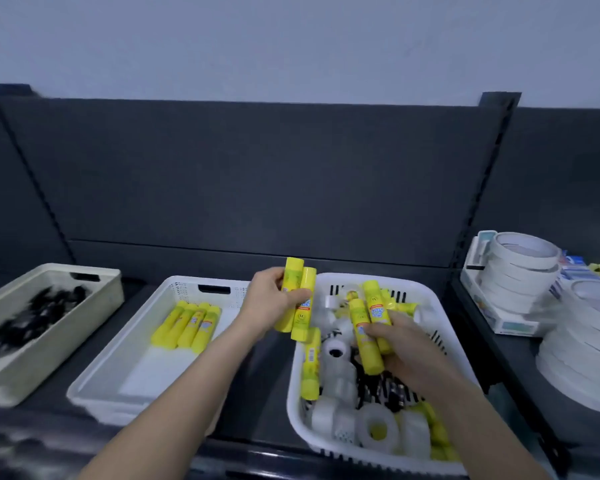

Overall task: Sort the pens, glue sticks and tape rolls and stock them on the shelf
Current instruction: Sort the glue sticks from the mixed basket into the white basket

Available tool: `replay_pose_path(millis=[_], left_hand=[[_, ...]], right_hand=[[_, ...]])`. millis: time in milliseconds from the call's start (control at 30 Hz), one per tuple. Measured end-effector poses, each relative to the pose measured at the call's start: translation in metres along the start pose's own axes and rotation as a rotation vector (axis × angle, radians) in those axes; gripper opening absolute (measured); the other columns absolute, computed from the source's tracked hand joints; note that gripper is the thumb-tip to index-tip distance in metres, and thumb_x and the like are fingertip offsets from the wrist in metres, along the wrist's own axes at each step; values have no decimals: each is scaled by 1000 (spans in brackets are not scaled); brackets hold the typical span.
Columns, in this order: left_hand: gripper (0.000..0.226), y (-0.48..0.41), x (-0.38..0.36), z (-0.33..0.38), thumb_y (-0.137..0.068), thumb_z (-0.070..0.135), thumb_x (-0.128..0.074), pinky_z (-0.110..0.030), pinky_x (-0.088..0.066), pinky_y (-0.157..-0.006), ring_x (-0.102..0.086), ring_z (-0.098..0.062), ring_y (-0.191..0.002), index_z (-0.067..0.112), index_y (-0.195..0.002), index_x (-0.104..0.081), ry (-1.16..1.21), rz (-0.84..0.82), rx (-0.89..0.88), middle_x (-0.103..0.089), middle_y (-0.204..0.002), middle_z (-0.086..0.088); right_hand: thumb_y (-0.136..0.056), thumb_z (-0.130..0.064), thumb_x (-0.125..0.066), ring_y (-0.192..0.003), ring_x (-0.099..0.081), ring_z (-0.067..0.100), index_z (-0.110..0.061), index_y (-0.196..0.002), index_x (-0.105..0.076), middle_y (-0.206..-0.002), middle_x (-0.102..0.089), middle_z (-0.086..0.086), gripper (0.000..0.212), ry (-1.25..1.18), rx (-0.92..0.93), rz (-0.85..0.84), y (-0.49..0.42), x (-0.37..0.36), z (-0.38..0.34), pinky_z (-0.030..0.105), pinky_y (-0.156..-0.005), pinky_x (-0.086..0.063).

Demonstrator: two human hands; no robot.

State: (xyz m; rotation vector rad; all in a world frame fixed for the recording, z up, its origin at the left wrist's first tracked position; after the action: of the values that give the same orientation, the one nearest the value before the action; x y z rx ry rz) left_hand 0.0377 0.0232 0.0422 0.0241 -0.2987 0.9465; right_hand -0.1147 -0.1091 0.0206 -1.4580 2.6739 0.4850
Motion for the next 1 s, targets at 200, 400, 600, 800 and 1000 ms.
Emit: replay_pose_path(millis=[200, 400, 600, 800, 1000], left_hand=[[14, -2, 103, -34, -72, 8, -73, -31, -47, -63, -57, -24, -59, 8, -70, -59, -170, 131, 127, -59, -67, -7], [16, -5, 173, -78, -64, 12, -73, -34, -53, -67, -59, -20, -61, 4, -71, -62, -389, 87, 236, -61, -63, -4], [31, -17, 181, -113, -70, 12, -70, -17, -36, -44, -48, -13, -58, 16, -56, -42, -683, -196, 290, -46, -57, 5], [9, -31, 178, -125, -77, 10, -56, -31, -41, -65, -57, -29, -90, 11, -77, -46, -882, -238, 226, -59, -96, -14], [11, -41, 180, -118, -87, 17, -50, -34, -43, -73, -55, -31, -102, 8, -92, -50, -926, -188, 49, -60, -105, -13]], right_hand=[[-86, 12, -43, -70, -62, 24, -6, -107, -50, -90, -55, 18, 28, 132, -9, -157, -21, -86, -4, 32, -52, -54], [-81, 13, -45, -79, -55, 25, -8, -116, -49, -91, -56, 11, 41, 283, -36, -176, -63, -180, 27, 37, -69, -46], [-89, -6, -44, -99, -52, 25, -7, -129, -36, -111, -51, 10, 41, 844, -48, -13, -108, -234, 62, 30, -78, -44], [-95, -25, -43, -126, -43, 35, -9, -145, -13, -138, -37, 20, 61, 1136, -120, 117, -127, -242, 85, 38, -101, -40], [-88, -8, -47, -113, -48, 32, -2, -108, -51, -120, -49, 16, 21, 1235, 149, 158, -106, -231, 68, 30, -89, -40]])
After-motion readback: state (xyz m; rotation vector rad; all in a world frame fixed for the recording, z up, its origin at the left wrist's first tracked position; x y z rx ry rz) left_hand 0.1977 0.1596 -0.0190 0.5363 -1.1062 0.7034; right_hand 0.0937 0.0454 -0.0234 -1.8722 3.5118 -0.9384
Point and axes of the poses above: each hand's wrist, its own y-axis away from the middle knuckle, its own x-axis out of the back of the hand, z = x × y, the point moved 1 cm from there along -y, towards the middle knuckle
